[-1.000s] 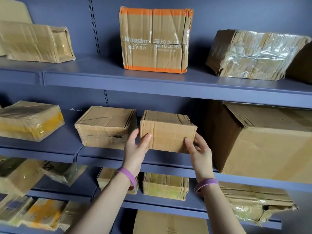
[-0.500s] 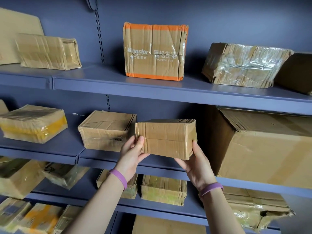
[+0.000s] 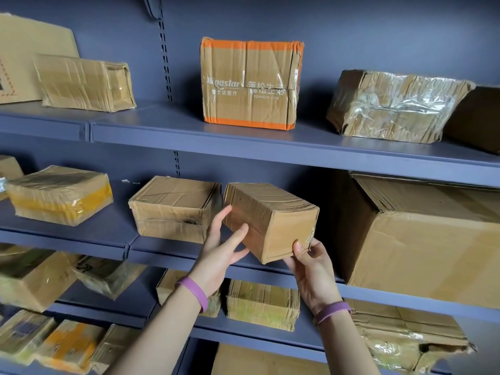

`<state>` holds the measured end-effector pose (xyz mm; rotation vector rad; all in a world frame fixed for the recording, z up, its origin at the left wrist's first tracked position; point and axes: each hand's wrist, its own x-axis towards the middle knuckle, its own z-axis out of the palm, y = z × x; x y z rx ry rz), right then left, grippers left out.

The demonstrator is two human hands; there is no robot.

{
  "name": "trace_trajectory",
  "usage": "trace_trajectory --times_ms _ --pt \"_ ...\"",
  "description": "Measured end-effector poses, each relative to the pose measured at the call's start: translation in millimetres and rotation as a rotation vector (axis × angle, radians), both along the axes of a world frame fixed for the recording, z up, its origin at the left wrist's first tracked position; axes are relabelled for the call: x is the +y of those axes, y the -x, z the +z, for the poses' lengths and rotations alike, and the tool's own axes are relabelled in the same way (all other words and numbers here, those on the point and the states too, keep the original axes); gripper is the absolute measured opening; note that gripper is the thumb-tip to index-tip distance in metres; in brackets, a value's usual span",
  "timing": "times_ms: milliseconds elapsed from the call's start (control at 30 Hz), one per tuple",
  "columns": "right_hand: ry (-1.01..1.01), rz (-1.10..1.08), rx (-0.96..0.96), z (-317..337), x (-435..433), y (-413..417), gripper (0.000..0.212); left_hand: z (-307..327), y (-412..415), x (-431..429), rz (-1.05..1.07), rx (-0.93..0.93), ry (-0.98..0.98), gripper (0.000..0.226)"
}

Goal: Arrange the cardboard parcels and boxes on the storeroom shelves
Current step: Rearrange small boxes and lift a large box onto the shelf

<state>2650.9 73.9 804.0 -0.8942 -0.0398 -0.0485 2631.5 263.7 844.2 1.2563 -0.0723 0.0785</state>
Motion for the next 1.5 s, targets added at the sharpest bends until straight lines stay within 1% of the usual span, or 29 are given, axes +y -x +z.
trace_trajectory --times_ms 67,100,167,233,267,333,400,433,500,533,600,733,800,867,933,1033,1067,1133,1167,1267,1300,1333,1367,1400,1467,1500 --pt "0.033 -0.034 -0.005 -0.9 2.0 -1.1 0.082 -2.0 2.6 -4.0 -0.039 0.006 0.013 0.063" --pt "0.056 -0.055 -0.001 -0.4 2.9 -0.9 0.083 -3.7 3.1 -5.7 -0.071 0.011 0.017 0.07" --pt "0.124 -0.083 0.004 -0.5 5.2 -0.7 0.085 -4.2 4.9 -10.9 -0.125 0.009 -0.017 0.076" --pt "0.181 -0.074 -0.011 -2.7 6.5 0.1 0.094 -4.4 4.3 -15.7 -0.125 -0.004 -0.066 0.082" --pt "0.202 -0.066 -0.029 -2.7 7.0 1.7 0.095 -4.0 3.2 -17.2 -0.099 -0.016 -0.075 0.085" --pt "0.232 -0.038 -0.058 -2.8 5.9 3.9 0.088 -1.8 1.1 -16.2 -0.048 -0.025 -0.033 0.08" --pt "0.22 0.001 -0.044 -1.3 4.0 5.8 0.076 2.1 1.6 -10.8 -0.047 -0.012 0.029 0.07" --pt "0.223 0.004 -0.021 1.1 3.3 7.3 0.073 3.4 2.2 -6.9 -0.054 0.0 0.05 0.066" --pt "0.258 -0.022 0.032 3.0 1.5 5.8 0.077 5.0 3.3 -0.5 -0.076 0.034 0.1 0.058" --pt "0.263 -0.038 0.057 3.3 0.8 4.5 0.074 5.9 4.4 1.9 -0.102 0.052 0.124 0.055" --pt "0.186 -0.038 0.096 1.5 0.0 1.8 0.064 7.5 6.7 5.1 -0.166 0.079 0.139 0.049" --pt "-0.024 0.042 0.1 3.7 0.0 -2.1 0.056 6.6 10.1 7.2 -0.218 0.125 0.141 0.046" --pt "-0.077 0.08 0.089 4.2 -0.5 -1.8 0.052 5.5 9.8 9.8 -0.233 0.148 0.17 0.048" --pt "-0.083 0.094 0.077 5.1 -1.2 -0.9 0.052 8.4 10.2 12.4 -0.234 0.158 0.178 0.048" --pt "-0.074 0.069 0.063 2.9 -1.4 -2.0 0.056 8.5 8.2 12.5 -0.179 0.127 0.137 0.052" --pt "-0.041 0.003 0.054 -1.0 1.2 -3.2 0.059 7.6 6.0 9.6 0.056 0.015 0.088 0.054" --pt "-0.03 -0.013 0.047 -2.1 2.8 -3.8 0.066 8.8 5.9 8.4 0.083 -0.023 0.034 0.05" --pt "-0.02 -0.035 0.039 -2.6 7.1 -3.0 0.083 9.5 6.5 6.7 0.041 -0.059 -0.061 0.042" --pt "-0.01 -0.049 0.037 -2.2 9.1 -2.1 0.09 9.5 7.5 7.5 0.012 -0.047 -0.076 0.047" --pt "0.081 -0.087 0.022 -1.0 14.3 -1.4 0.11 6.5 9.9 10.3 -0.007 -0.008 -0.077 0.087" --pt "0.121 -0.1 0.011 -2.3 15.6 -1.8 0.112 5.6 10.0 9.7 -0.016 0.005 -0.087 0.094" --pt "0.154 -0.105 -0.005 -4.1 16.7 -1.5 0.109 5.1 9.7 9.4 -0.026 0.01 -0.092 0.094" --pt "0.174 -0.101 -0.019 -4.9 17.2 -0.7 0.101 4.9 9.3 9.5 -0.025 0.008 -0.096 0.092" --pt "0.192 -0.089 -0.027 -4.3 17.6 -0.2 0.086 4.9 8.9 9.9 -0.012 0.004 -0.091 0.09" --pt "0.157 -0.066 -0.014 -2.6 14.9 2.7 0.055 6.3 7.8 12.9 0.032 0.02 -0.055 0.078" --pt "0.15 -0.055 0.002 -2.8 12.6 3.2 0.051 7.4 7.6 15.1 0.034 0.028 -0.034 0.071"
